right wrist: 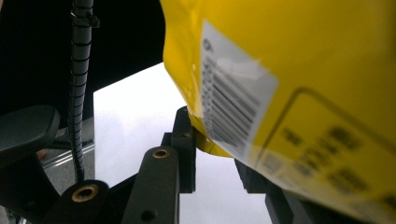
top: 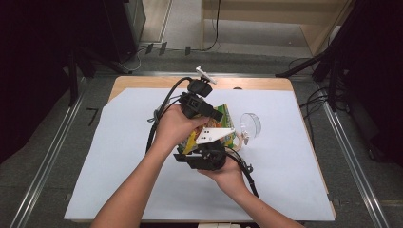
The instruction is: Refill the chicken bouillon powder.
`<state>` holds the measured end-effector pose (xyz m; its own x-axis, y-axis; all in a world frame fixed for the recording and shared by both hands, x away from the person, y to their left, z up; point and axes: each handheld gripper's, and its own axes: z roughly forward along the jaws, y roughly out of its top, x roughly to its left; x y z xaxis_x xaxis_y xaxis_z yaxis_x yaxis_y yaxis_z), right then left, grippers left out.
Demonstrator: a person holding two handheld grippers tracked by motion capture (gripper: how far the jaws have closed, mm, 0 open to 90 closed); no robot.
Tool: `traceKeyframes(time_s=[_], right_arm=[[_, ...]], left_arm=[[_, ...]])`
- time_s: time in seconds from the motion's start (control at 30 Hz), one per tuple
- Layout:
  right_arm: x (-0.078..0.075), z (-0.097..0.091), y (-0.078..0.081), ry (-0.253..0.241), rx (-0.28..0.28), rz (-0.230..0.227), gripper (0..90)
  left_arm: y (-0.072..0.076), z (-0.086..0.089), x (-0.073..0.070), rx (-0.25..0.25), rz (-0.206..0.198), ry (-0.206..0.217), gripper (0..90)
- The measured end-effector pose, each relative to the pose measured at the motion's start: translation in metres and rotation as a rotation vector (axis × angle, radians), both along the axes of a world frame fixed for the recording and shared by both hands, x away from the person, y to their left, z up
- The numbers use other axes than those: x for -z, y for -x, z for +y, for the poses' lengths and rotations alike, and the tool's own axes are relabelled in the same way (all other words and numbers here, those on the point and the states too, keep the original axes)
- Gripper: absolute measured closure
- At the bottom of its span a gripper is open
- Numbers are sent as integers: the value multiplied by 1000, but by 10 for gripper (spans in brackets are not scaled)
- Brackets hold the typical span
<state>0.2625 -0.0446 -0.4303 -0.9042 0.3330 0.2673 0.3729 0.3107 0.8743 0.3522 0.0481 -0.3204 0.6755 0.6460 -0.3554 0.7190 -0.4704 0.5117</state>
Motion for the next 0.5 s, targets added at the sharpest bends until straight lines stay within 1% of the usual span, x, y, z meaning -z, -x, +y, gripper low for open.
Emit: traceKeyframes(time_s=[0.07, 0.27, 0.5], right_arm=[[0, 0, 0, 1, 0, 0, 729], [-1, -1, 0, 4, 1, 2, 729], [-2, -1, 1, 4, 3, -2, 728]], left_arm=[[-1, 0, 0, 3, 1, 0, 862], [-3, 1, 2, -9, 19, 15, 862], [-5, 3, 1, -6, 28, 19, 861]])
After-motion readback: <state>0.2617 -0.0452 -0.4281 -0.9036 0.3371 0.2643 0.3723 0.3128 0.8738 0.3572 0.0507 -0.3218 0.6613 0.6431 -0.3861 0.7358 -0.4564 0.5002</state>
